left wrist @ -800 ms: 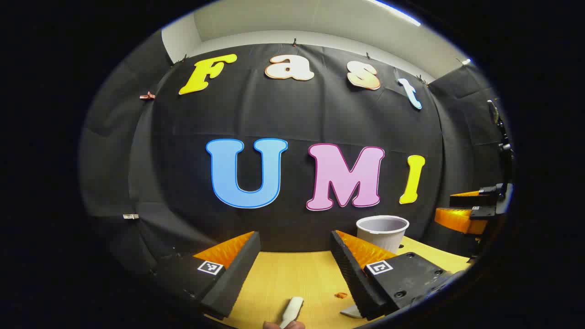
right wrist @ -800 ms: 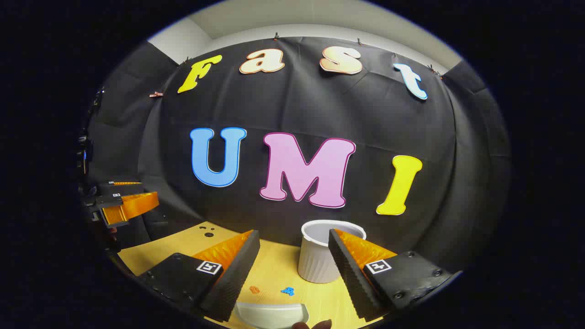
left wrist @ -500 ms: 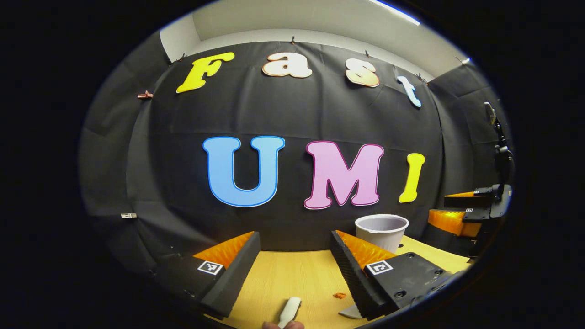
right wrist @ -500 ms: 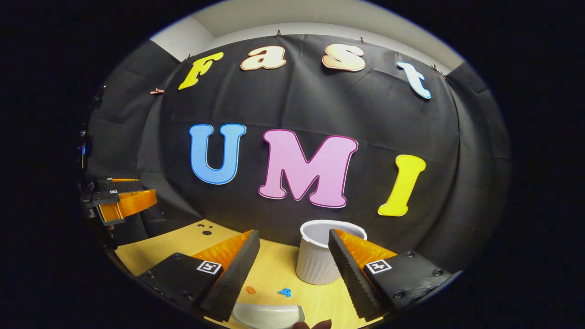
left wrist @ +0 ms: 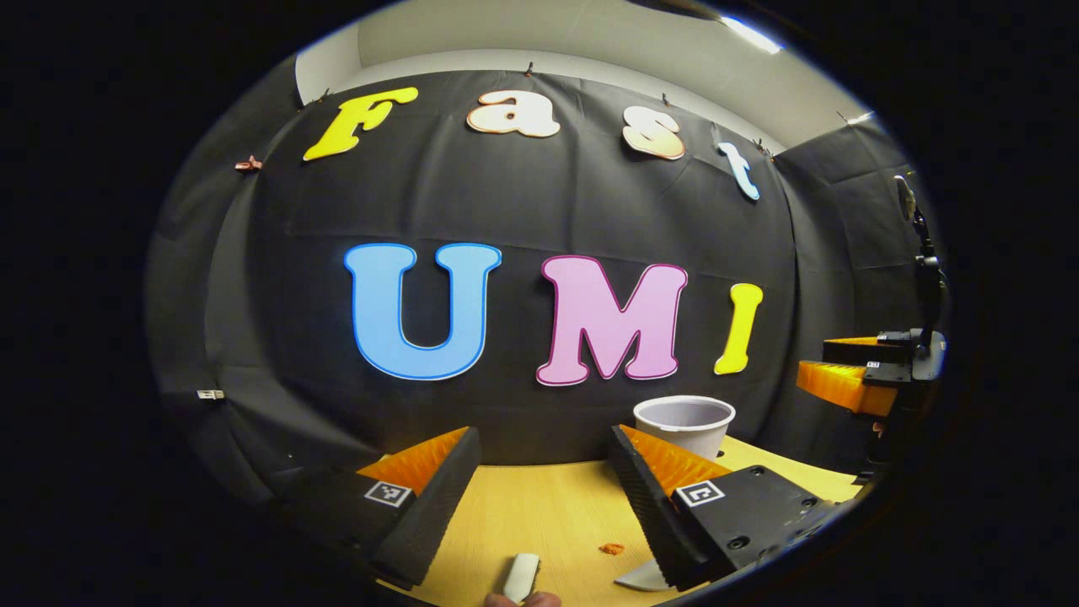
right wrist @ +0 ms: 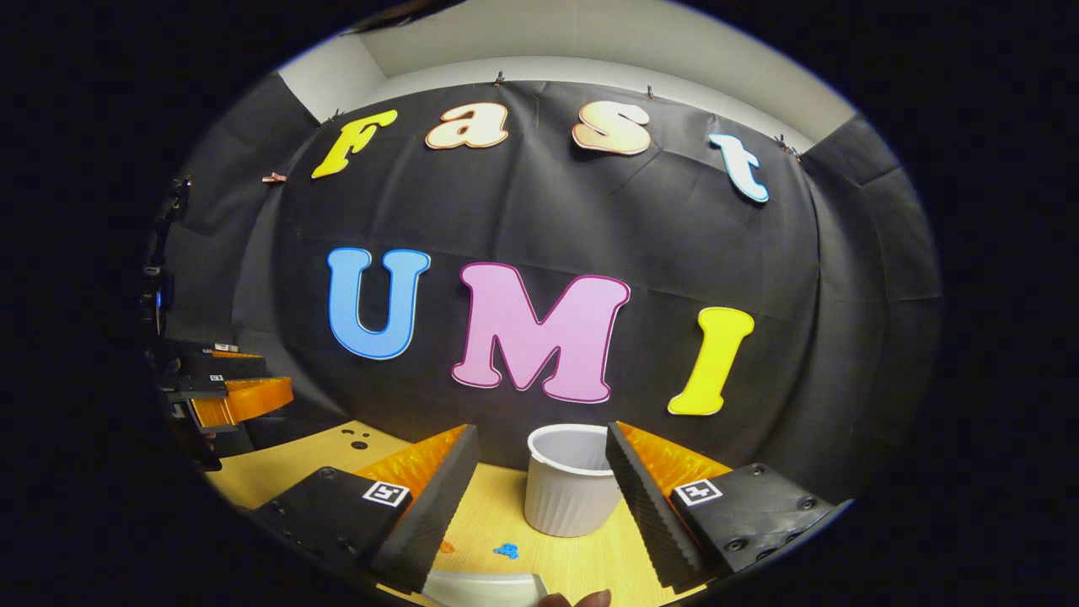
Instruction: Pick up the small broom and dustpan from the desktop, sweep the trash into the dustpan with the broom, and then empty the trash into the garbage bin.
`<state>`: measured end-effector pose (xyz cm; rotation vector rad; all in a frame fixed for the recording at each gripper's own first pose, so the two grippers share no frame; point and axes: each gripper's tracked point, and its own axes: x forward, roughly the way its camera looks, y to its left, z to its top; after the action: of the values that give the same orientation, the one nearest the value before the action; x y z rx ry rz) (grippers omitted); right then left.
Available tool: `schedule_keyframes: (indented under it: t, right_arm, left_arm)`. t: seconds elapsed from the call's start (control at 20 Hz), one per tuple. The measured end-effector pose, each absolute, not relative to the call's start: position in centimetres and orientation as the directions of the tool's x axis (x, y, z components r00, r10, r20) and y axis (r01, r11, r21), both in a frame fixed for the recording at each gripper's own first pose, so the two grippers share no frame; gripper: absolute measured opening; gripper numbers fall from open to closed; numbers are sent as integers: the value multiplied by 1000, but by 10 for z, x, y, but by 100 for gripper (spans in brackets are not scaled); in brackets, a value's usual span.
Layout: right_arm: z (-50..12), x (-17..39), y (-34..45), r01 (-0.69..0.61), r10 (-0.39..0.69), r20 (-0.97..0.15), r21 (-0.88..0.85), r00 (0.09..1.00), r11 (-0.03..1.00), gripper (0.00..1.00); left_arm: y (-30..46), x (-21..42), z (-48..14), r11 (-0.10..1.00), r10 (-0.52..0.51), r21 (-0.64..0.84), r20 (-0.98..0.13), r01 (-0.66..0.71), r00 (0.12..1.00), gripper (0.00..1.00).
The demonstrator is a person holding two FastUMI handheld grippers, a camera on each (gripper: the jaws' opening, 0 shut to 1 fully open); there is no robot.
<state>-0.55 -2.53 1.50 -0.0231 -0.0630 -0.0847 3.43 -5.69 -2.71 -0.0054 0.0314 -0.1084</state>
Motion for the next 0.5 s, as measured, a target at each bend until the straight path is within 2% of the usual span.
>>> schedule_keyframes:
  t: [0.1, 0.25, 0.5]
  right_arm:
    - [-2, -12, -20, 59, -59, 9, -26, 998, 998, 96]
    - [-44, -33, -9, 11, -13, -131, -14, 991, 1000, 98]
    - [-136, -76, 10, -67, 55, -402, -17, 914, 998, 97]
  left_arm:
    - [-55, 39, -32, 993, -113, 9, -38, 114, 993, 98]
    - [-47, 57, -51, 993, -113, 37, -52, 115, 992, 98]
    - [-37, 59, -73, 993, -106, 49, -73, 110, 992, 98]
